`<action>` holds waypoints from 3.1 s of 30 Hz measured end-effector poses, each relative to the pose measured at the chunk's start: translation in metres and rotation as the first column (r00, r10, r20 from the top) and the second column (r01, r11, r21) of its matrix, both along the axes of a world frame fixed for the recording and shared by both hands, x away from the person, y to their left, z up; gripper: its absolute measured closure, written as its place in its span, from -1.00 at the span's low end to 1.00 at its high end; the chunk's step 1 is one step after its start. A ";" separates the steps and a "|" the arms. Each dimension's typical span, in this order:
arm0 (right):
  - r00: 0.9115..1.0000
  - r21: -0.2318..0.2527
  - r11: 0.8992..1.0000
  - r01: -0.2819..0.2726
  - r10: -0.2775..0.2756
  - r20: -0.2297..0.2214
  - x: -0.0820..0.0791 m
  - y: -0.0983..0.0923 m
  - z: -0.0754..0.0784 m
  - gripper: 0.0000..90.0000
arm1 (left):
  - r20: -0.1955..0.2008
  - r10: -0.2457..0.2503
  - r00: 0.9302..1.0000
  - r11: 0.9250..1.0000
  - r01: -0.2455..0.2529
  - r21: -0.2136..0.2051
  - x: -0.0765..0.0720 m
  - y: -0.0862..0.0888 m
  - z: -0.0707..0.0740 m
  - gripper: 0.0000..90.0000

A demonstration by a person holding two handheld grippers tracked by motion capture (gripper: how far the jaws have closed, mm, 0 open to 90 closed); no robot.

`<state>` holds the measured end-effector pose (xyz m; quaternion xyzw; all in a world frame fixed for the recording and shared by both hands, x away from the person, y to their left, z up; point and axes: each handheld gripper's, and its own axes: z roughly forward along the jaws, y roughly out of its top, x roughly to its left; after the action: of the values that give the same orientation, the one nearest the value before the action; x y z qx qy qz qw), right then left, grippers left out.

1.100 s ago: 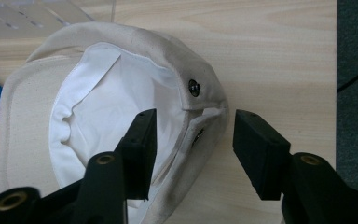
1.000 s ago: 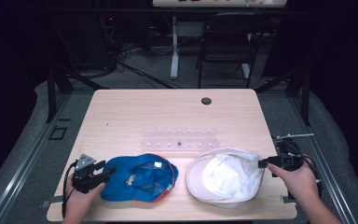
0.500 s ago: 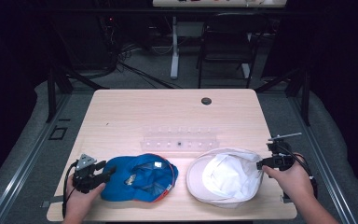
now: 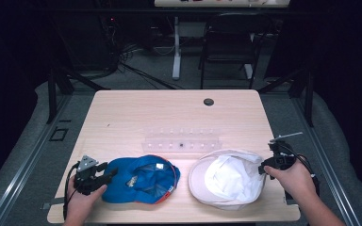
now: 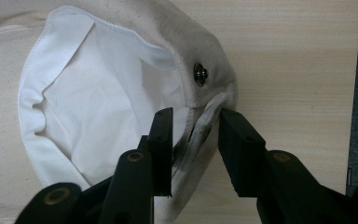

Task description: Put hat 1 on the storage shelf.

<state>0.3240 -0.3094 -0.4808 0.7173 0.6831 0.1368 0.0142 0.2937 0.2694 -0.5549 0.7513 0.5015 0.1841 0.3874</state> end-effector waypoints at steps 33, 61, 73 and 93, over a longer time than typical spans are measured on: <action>0.982 0.036 0.996 -0.080 0.085 -0.167 0.011 0.015 0.029 0.81 | -0.002 0.004 1.000 1.000 -0.004 0.005 0.000 0.001 0.000 0.07; 0.979 0.133 0.984 -0.117 0.137 -0.153 0.012 0.054 0.103 0.81 | -0.019 0.000 1.000 1.000 0.000 0.003 0.000 0.002 0.000 0.07; 0.973 0.353 0.927 -0.128 0.186 -0.135 0.011 0.069 0.127 0.81 | -0.007 0.008 1.000 1.000 -0.008 0.005 0.000 0.003 0.000 0.07; 0.985 0.444 0.886 -0.131 0.168 -0.045 0.013 0.063 0.181 0.81 | 0.043 -0.020 0.999 1.000 0.019 0.022 -0.005 -0.007 0.007 0.04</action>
<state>0.3368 -0.2467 -0.3000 0.6521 0.6879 0.2585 -0.1865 0.2887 0.2625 -0.5482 0.7562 0.4837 0.2016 0.3919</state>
